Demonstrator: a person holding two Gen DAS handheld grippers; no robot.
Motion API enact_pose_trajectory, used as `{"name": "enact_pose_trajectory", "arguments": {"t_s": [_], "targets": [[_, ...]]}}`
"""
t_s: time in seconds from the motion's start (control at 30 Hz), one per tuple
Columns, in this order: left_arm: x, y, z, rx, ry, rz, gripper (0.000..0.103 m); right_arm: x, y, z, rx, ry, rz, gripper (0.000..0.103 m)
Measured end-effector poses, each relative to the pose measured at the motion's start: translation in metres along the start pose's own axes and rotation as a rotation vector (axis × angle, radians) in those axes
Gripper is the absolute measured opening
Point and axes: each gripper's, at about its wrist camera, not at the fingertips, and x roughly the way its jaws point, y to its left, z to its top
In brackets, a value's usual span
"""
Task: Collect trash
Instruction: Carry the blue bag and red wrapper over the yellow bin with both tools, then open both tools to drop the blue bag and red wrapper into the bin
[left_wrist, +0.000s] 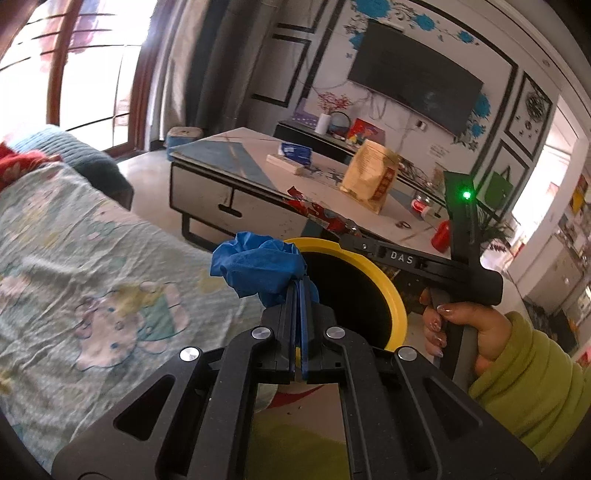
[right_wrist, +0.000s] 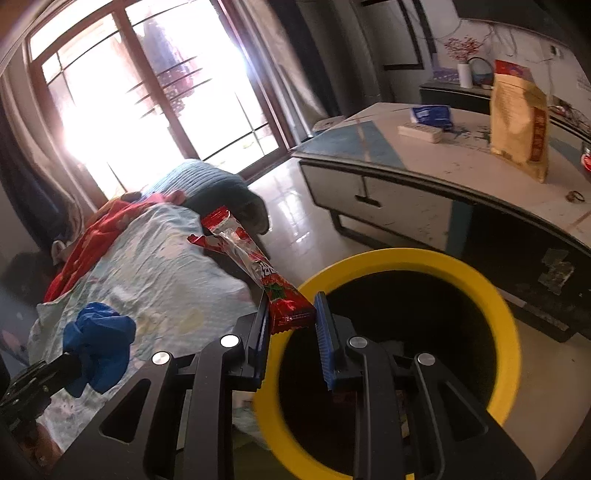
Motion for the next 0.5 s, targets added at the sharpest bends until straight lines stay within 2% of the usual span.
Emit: {"name": "enact_pose_trajectory", "arguments": {"t_s": [0.5], "targets": [[0.039, -0.04, 0.003, 0.072, 0.031, -0.06, 0.0, -0.02, -0.051, -0.011, 0.071, -0.019, -0.102, 0.022]]}}
